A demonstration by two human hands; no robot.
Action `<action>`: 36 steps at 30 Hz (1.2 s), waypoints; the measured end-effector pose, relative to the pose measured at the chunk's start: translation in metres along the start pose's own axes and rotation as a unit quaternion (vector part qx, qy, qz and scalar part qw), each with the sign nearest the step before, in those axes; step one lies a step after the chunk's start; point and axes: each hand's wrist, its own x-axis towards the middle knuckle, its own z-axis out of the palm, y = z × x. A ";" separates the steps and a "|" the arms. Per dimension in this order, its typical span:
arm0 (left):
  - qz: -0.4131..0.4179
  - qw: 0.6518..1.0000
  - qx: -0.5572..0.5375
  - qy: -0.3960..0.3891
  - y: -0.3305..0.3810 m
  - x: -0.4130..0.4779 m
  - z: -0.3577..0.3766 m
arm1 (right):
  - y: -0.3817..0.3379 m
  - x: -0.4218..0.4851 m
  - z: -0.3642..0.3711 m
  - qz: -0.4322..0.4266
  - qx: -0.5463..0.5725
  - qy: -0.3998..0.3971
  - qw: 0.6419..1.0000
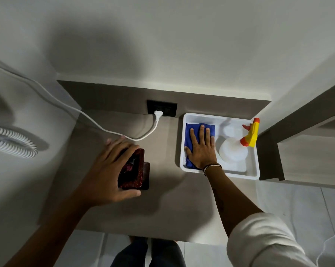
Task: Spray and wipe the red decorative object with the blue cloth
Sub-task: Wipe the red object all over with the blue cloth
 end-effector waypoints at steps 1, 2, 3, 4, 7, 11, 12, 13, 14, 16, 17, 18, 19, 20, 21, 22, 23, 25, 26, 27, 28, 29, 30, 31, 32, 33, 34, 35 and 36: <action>0.000 1.000 0.000 0.000 -0.001 -0.001 0.001 | -0.002 0.002 0.003 0.001 0.000 0.005 1.000; 0.002 1.000 -0.004 0.002 -0.001 -0.001 0.001 | -0.004 0.003 0.004 0.003 0.005 0.006 1.000; 0.002 1.000 -0.014 0.006 -0.002 -0.001 0.001 | -0.005 0.005 0.005 0.004 0.012 0.007 1.000; -0.002 0.999 -0.030 0.011 -0.002 -0.001 0.001 | -0.006 0.006 0.007 0.004 0.019 0.010 1.000; -0.025 0.995 -0.096 0.018 -0.002 0.003 -0.001 | 0.000 0.014 0.005 0.015 0.059 0.014 0.998; -0.033 0.988 -0.149 0.040 -0.016 -0.007 -0.008 | -0.002 -0.002 -0.021 0.101 0.212 0.113 0.965; -0.037 0.982 -0.180 0.051 -0.021 -0.012 -0.009 | -0.005 -0.012 -0.028 0.138 0.240 0.174 0.945; -0.043 0.974 -0.213 0.058 -0.028 -0.017 -0.010 | -0.010 -0.024 -0.035 0.158 0.281 0.223 0.920; -0.051 0.967 -0.241 0.060 -0.035 -0.022 -0.011 | -0.015 -0.039 -0.039 0.162 0.330 0.262 0.892; -0.062 0.957 -0.277 0.064 -0.045 -0.030 -0.009 | -0.031 -0.075 -0.051 0.164 0.427 0.296 0.838; -0.061 0.953 -0.292 0.060 -0.050 -0.033 -0.009 | -0.043 -0.094 -0.053 0.164 0.480 0.298 0.809; -0.058 0.950 -0.301 0.061 -0.053 -0.034 -0.008 | -0.055 -0.112 -0.053 0.166 0.514 0.303 0.785; -0.054 0.947 -0.311 0.055 -0.060 -0.038 -0.010 | -0.072 -0.128 -0.049 0.166 0.535 0.306 0.770; -0.049 0.945 -0.318 0.054 -0.065 -0.040 -0.010 | -0.086 -0.142 -0.043 0.166 0.546 0.308 0.761; -0.051 0.941 -0.329 0.053 -0.061 -0.040 -0.007 | -0.091 -0.158 -0.043 0.165 0.561 0.299 0.754; -0.054 0.940 -0.334 0.049 -0.078 -0.047 -0.005 | -0.116 -0.161 -0.026 0.176 0.578 0.289 0.742; -0.056 0.939 -0.335 0.049 -0.079 -0.049 -0.005 | -0.128 -0.169 -0.022 0.183 0.595 0.277 0.732; -0.051 0.940 -0.334 0.050 -0.085 -0.053 -0.007 | -0.153 -0.179 -0.016 0.194 0.611 0.255 0.724; -0.049 0.941 -0.332 0.049 -0.091 -0.056 -0.007 | -0.167 -0.181 -0.012 0.196 0.613 0.252 0.722; -0.051 0.942 -0.328 0.047 -0.094 -0.059 -0.007 | -0.179 -0.182 -0.013 0.192 0.615 0.256 0.720; -0.053 0.944 -0.322 0.048 -0.097 -0.062 -0.007 | -0.193 -0.184 -0.013 0.176 0.609 0.261 0.728; -0.061 0.946 -0.315 0.049 -0.099 -0.065 -0.007 | -0.211 -0.186 -0.014 0.145 0.595 0.266 0.745; -0.070 0.945 -0.314 0.054 -0.099 -0.067 -0.008 | -0.228 -0.187 -0.018 0.095 0.574 0.267 0.768; -0.074 0.945 -0.314 0.055 -0.098 -0.067 -0.007 | -0.245 -0.189 -0.020 0.029 0.547 0.257 0.796; -0.076 0.944 -0.318 0.051 -0.098 -0.067 -0.007 | -0.260 -0.190 -0.020 -0.043 0.515 0.230 0.825; -0.071 0.944 -0.320 0.048 -0.099 -0.067 -0.007 | -0.273 -0.189 -0.019 -0.111 0.479 0.194 0.849; -0.064 0.943 -0.322 0.049 -0.102 -0.066 -0.007 | -0.281 -0.187 -0.014 -0.155 0.446 0.161 0.866; -0.059 0.943 -0.322 0.051 -0.106 -0.067 -0.007 | -0.282 -0.182 -0.008 -0.172 0.427 0.142 0.876; -0.058 0.945 -0.318 0.051 -0.109 -0.069 -0.007 | -0.277 -0.177 -0.002 -0.166 0.420 0.127 0.883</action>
